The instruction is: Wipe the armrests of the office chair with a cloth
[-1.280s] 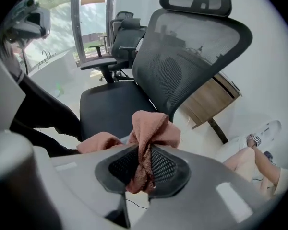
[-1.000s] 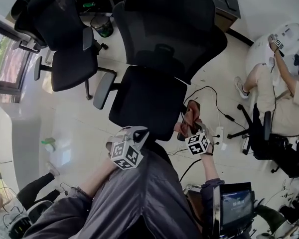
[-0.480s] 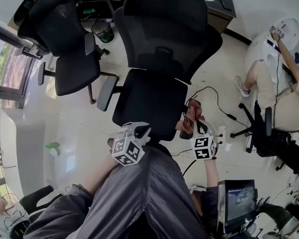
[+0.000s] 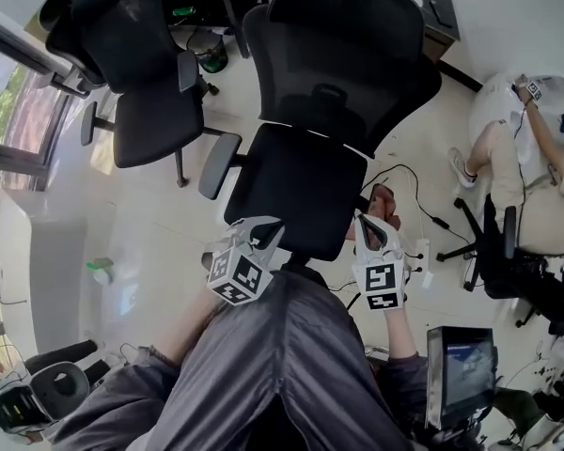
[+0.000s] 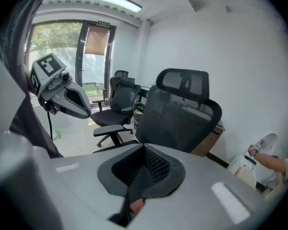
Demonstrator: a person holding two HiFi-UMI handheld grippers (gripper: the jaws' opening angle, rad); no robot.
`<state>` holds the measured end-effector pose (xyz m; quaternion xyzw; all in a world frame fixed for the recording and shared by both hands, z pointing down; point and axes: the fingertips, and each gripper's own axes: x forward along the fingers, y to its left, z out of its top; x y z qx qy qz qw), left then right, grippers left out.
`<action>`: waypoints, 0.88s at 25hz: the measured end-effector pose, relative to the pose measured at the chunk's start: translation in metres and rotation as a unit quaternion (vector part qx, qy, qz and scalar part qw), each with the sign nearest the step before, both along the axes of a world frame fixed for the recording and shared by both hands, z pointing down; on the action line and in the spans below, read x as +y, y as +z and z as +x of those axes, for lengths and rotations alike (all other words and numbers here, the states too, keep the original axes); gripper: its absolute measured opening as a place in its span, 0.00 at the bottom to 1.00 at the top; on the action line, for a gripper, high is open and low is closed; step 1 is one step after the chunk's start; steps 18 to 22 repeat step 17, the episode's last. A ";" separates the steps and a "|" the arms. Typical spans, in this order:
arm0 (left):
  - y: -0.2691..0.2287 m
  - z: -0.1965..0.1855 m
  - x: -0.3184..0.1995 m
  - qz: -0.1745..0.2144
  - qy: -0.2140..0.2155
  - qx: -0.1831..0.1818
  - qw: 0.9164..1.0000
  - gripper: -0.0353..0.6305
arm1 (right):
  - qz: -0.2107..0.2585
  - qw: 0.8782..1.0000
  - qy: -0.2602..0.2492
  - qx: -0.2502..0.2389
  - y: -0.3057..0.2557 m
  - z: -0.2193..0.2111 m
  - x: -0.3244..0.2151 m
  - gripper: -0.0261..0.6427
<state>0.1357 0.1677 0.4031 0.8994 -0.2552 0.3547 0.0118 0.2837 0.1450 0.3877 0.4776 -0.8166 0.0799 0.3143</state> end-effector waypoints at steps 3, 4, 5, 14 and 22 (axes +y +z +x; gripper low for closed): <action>-0.012 -0.025 0.000 0.001 -0.016 0.025 1.000 0.08 | 0.012 1.000 -0.024 0.007 -0.016 -0.034 -0.004 0.04; -0.017 -0.034 -0.001 0.001 -0.022 0.036 0.999 0.08 | 0.016 0.999 -0.029 0.008 -0.021 -0.046 -0.005 0.04; -0.023 -0.044 -0.002 -0.001 -0.028 0.049 0.998 0.08 | 0.021 0.999 -0.034 0.008 -0.027 -0.058 -0.006 0.04; -0.112 -0.151 -0.031 -0.004 -0.076 0.206 0.976 0.08 | 0.069 0.997 -0.032 -0.034 -0.110 -0.153 -0.021 0.04; -0.132 -0.176 -0.040 0.017 -0.069 0.210 0.975 0.08 | 0.095 0.995 -0.026 -0.031 -0.130 -0.178 -0.026 0.04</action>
